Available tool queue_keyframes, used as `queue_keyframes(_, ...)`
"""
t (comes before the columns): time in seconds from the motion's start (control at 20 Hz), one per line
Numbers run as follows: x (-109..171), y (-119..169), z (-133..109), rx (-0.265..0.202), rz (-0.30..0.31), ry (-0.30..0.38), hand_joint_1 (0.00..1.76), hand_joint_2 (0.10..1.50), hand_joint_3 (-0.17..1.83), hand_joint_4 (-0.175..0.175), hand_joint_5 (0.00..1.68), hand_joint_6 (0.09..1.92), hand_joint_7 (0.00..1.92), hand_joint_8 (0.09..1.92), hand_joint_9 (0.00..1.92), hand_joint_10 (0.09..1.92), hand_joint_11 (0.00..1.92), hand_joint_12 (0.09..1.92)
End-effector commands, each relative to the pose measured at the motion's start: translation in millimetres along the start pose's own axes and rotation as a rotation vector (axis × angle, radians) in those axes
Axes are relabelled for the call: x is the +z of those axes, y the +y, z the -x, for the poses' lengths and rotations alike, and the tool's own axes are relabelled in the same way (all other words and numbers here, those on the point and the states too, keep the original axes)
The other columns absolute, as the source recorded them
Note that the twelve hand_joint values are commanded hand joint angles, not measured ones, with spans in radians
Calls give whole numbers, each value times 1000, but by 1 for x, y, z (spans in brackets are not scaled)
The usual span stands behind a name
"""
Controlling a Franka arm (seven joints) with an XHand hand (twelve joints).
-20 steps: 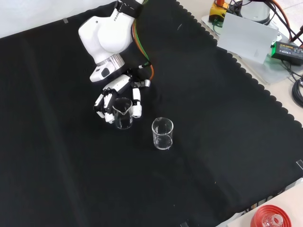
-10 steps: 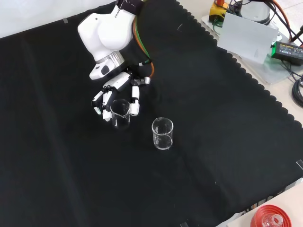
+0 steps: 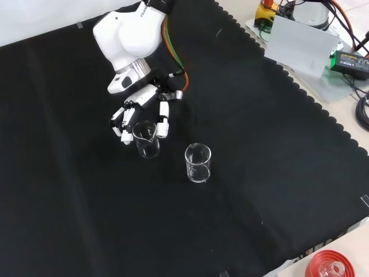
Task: Place the beaker back on the table.
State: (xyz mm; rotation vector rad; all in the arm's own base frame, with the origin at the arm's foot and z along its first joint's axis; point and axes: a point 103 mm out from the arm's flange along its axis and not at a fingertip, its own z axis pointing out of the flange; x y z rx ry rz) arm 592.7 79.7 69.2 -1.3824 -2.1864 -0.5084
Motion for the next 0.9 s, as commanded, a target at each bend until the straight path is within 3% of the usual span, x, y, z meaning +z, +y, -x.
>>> queue_keyframes(0.05,-13,-4,-6,1,45,-3,943,887,-175,-82,360,202,293,647,618,87,0,1282)
queue_keyframes(0.9,-56,-46,-40,29,88,-64,937,891,-175,-85,369,185,293,651,632,87,0,1274)
